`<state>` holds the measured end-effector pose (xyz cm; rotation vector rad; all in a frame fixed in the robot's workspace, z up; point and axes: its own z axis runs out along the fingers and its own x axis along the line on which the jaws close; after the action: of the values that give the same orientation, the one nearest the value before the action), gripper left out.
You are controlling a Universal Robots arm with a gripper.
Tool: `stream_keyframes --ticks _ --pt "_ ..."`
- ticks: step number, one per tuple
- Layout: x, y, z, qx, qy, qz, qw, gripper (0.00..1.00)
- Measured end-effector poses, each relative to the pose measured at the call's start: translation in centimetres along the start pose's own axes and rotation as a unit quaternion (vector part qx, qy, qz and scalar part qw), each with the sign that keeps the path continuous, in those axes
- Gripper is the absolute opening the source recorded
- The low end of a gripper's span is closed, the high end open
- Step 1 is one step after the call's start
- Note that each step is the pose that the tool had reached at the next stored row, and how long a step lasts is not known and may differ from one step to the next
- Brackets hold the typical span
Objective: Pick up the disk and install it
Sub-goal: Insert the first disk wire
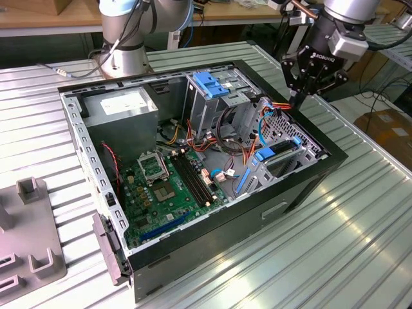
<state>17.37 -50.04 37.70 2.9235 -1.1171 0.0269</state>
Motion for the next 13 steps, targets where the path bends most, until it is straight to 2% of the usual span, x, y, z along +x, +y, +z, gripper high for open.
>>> stream_keyframes --ticks 3,8,10,12,13 --pt "0.00 0.00 0.09 -0.0005 -0.0002 0.023 0.99973 0.17" --pt "0.02 0.02 0.20 -0.0013 -0.0002 0.053 0.99860 0.17" --pt "-0.18 0.31 0.19 -0.0016 0.0001 0.054 0.99856 0.17" --pt "-0.53 0.86 0.22 -0.0017 0.0002 0.054 0.99852 0.17" --pt "-0.53 0.85 0.22 -0.0019 0.0003 0.058 0.99830 0.17"
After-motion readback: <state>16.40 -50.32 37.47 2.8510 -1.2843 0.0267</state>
